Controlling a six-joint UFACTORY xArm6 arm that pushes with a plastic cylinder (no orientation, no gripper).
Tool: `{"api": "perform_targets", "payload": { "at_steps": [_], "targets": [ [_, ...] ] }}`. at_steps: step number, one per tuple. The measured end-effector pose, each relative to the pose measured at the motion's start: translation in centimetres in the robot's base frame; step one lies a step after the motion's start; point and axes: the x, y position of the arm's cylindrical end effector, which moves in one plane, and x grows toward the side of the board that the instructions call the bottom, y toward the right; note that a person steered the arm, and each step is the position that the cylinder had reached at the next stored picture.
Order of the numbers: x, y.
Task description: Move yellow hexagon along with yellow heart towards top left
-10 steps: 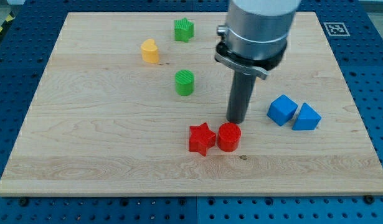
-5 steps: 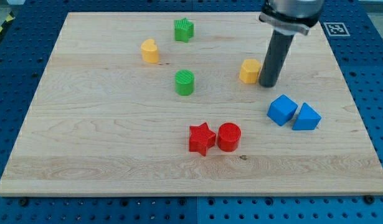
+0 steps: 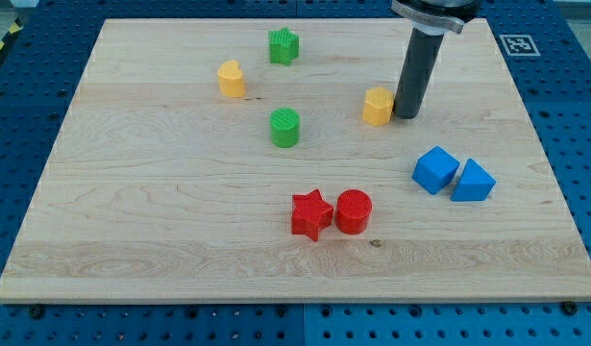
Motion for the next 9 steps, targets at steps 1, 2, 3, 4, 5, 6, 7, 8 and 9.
{"api": "perform_targets", "payload": {
  "at_steps": [1,2,3,4,5,6,7,8,9],
  "targets": [
    [0.2,0.0],
    [0.2,-0.1],
    [-0.1,-1.9],
    [-0.9,-4.1],
    [-1.1,-5.8],
    [-1.1,-7.7],
    [-1.5,-9.7],
    [-3.1,-11.7],
    [-4.6,-13.6]
  ]
}}
